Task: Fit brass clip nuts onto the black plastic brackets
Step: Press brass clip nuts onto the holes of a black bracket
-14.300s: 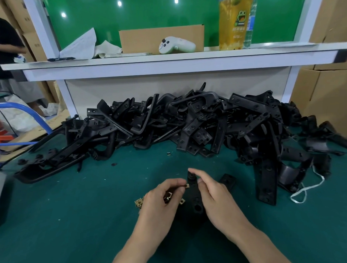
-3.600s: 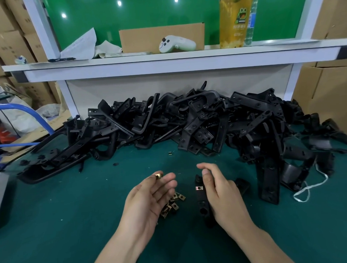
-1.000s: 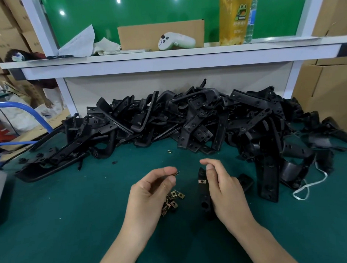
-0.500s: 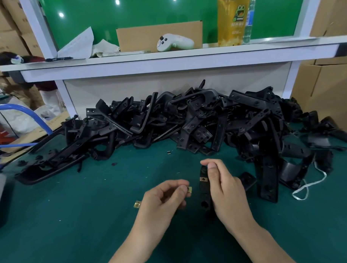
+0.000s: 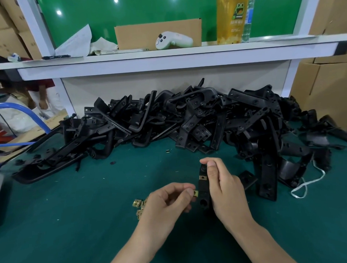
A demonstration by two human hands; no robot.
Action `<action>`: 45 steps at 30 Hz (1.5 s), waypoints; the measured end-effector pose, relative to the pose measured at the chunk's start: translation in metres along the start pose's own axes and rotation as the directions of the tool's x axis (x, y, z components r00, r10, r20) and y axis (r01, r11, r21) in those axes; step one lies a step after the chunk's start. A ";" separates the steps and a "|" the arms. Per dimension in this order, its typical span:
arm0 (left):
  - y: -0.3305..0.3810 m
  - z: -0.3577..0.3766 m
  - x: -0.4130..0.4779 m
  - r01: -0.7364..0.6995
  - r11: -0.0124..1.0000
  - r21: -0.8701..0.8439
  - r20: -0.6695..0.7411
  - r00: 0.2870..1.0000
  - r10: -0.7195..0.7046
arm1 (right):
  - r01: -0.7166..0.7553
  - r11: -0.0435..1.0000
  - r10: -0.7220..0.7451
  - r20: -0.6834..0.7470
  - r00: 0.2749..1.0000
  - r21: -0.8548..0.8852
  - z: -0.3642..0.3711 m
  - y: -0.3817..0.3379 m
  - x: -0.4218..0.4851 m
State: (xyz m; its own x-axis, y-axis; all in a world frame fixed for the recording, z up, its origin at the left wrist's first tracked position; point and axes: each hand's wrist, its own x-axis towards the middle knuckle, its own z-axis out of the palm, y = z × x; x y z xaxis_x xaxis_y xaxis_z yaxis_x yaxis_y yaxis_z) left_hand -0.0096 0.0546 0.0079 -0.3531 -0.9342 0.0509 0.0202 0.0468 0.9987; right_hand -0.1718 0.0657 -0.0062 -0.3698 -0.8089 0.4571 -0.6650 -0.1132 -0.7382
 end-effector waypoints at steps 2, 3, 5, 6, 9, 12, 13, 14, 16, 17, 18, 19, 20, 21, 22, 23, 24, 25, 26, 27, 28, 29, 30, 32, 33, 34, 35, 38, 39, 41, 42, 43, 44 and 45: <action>0.000 0.000 -0.001 -0.010 1.000 0.002 0.007 1.000 0.010 | -0.001 1.000 0.001 -0.004 1.000 -0.005 0.000 0.000 0.000; 0.000 0.000 -0.001 -0.016 1.000 0.007 0.010 1.000 0.016 | -0.001 1.000 0.001 -0.008 1.000 -0.004 0.000 0.000 0.000; 0.001 0.000 -0.001 -0.030 0.999 0.019 0.020 0.999 0.030 | 0.001 1.000 -0.001 -0.016 1.000 -0.003 0.000 0.000 0.000; 0.001 0.000 -0.001 -0.039 0.999 0.031 0.027 0.999 0.038 | 0.004 1.000 -0.004 -0.019 1.000 -0.003 0.000 0.000 0.000; 0.000 -0.001 -0.001 -0.062 0.994 0.090 0.051 0.997 0.058 | 0.010 1.000 -0.010 -0.014 1.000 -0.020 0.001 -0.001 0.000; 0.000 -0.001 -0.001 -0.060 0.994 0.091 0.048 0.997 0.056 | 0.011 0.999 -0.012 -0.021 1.000 -0.047 0.001 -0.001 0.000; -0.001 0.000 -0.001 -0.049 0.996 0.070 0.042 0.998 0.046 | 0.010 0.999 -0.011 -0.021 1.000 -0.050 0.001 -0.002 -0.001; -0.001 0.001 0.000 -0.027 0.999 0.029 0.031 0.999 0.027 | 0.009 0.999 -0.010 -0.021 1.000 -0.054 0.001 -0.003 -0.001; -0.004 0.004 0.000 0.033 0.995 -0.095 -0.003 0.999 -0.033 | 0.016 0.997 -0.019 -0.037 0.999 -0.077 0.002 -0.005 -0.002; -0.005 0.006 0.000 0.052 0.989 -0.138 -0.022 0.998 -0.055 | 0.024 0.996 -0.028 -0.050 0.998 -0.091 0.002 -0.005 -0.002; -0.006 0.007 0.000 0.058 0.987 -0.150 -0.039 0.997 -0.065 | 0.026 0.995 -0.032 -0.062 0.998 -0.100 0.003 -0.005 -0.002; -0.007 0.009 0.000 0.055 0.990 -0.130 -0.049 0.997 -0.062 | 0.019 0.994 -0.027 -0.071 0.997 -0.106 0.003 -0.005 -0.002; -0.008 0.010 0.000 0.043 0.995 -0.092 -0.056 0.997 -0.048 | 0.007 0.994 -0.015 -0.076 0.997 -0.110 0.004 -0.005 -0.002; -0.008 0.011 -0.001 0.024 0.999 -0.048 -0.058 0.998 -0.027 | -0.009 0.994 -0.001 -0.083 0.997 -0.111 0.004 -0.005 -0.002; -0.008 0.012 -0.002 0.004 1.000 0.001 -0.053 0.999 -0.004 | -0.025 0.994 0.016 -0.091 0.996 -0.106 0.004 -0.005 -0.002; -0.009 0.013 -0.003 -0.016 0.998 0.059 -0.041 0.999 0.019 | -0.039 0.994 0.030 -0.099 0.995 -0.098 0.005 -0.005 -0.002; -0.010 0.014 -0.003 -0.036 0.991 0.127 -0.032 0.999 0.041 | -0.051 0.994 0.041 -0.106 0.993 -0.093 0.005 -0.005 -0.001; -0.011 0.015 -0.004 -0.056 0.977 0.204 -0.032 0.997 0.064 | -0.062 0.994 0.052 -0.111 0.992 -0.094 0.006 -0.006 -0.002; -0.011 0.016 -0.004 -0.072 0.958 0.279 -0.044 0.995 0.088 | -0.071 0.993 0.060 -0.113 0.992 -0.097 0.007 -0.007 -0.002; -0.013 0.016 -0.004 -0.083 0.935 0.345 -0.065 0.992 0.112 | -0.078 0.992 0.067 -0.113 0.991 -0.097 0.008 -0.008 -0.003; -0.014 0.016 -0.003 -0.087 0.911 0.402 -0.089 0.987 0.134 | -0.080 0.993 0.069 -0.111 0.991 -0.092 0.009 -0.009 -0.004; -0.016 0.015 -0.003 -0.089 0.887 0.454 -0.110 0.982 0.155 | -0.076 0.993 0.067 -0.108 0.992 -0.087 0.011 -0.010 -0.005; -0.018 0.014 -0.002 -0.092 0.864 0.494 -0.126 0.976 0.176 | -0.071 0.994 0.062 -0.105 0.993 -0.083 0.011 -0.011 -0.006; -0.021 0.012 -0.001 -0.105 0.843 0.527 -0.140 0.968 0.208 | -0.061 0.995 0.053 -0.096 0.994 -0.078 0.012 -0.013 -0.007; -0.022 0.011 -0.001 -0.118 0.839 0.530 -0.139 0.965 0.224 | -0.057 0.996 0.049 -0.094 0.994 -0.076 0.011 -0.013 -0.007; -0.023 0.010 -0.001 -0.138 0.832 0.537 -0.136 0.960 0.246 | -0.052 0.996 0.046 -0.092 0.995 -0.074 0.011 -0.014 -0.007; -0.025 0.009 -0.001 -0.158 0.820 0.550 -0.129 0.954 0.271 | -0.049 0.996 0.042 -0.092 0.995 -0.073 0.011 -0.014 -0.007; -0.026 0.009 -0.001 -0.199 0.787 0.584 -0.114 0.940 0.322 | -0.041 0.998 0.035 -0.102 0.994 -0.058 0.010 -0.016 -0.008; -0.026 0.009 -0.002 -0.205 0.782 0.588 -0.115 0.936 0.332 | -0.039 0.998 0.034 -0.106 0.994 -0.051 0.010 -0.017 -0.008; -0.026 0.009 -0.002 -0.219 0.777 0.590 -0.110 0.931 0.347 | -0.038 0.998 0.033 -0.108 0.994 -0.044 0.010 -0.017 -0.008; -0.026 0.009 -0.002 -0.226 0.775 0.590 -0.105 0.931 0.351 | -0.037 0.998 0.033 -0.106 0.994 -0.044 0.010 -0.016 -0.008; -0.026 0.008 -0.002 -0.231 0.773 0.591 -0.100 0.930 0.354 | -0.037 0.998 0.032 -0.101 0.994 -0.044 0.010 -0.016 -0.008; -0.027 0.008 -0.001 -0.235 0.769 0.594 -0.097 0.929 0.358 | -0.035 0.998 0.031 -0.094 0.995 -0.043 0.010 -0.016 -0.008; -0.027 0.007 -0.001 -0.239 0.765 0.598 -0.093 0.927 0.363 | -0.034 0.999 0.030 -0.087 0.996 -0.042 0.010 -0.016 -0.008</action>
State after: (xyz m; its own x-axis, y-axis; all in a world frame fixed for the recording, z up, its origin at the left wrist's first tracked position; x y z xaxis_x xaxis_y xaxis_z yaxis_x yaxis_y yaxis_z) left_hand -0.0166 0.0570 -0.0194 -0.2330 -0.8822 0.4091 -0.4598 0.4706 0.7530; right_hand -0.1517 0.0682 -0.0034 -0.4447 -0.7584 0.4766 -0.6790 -0.0615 -0.7315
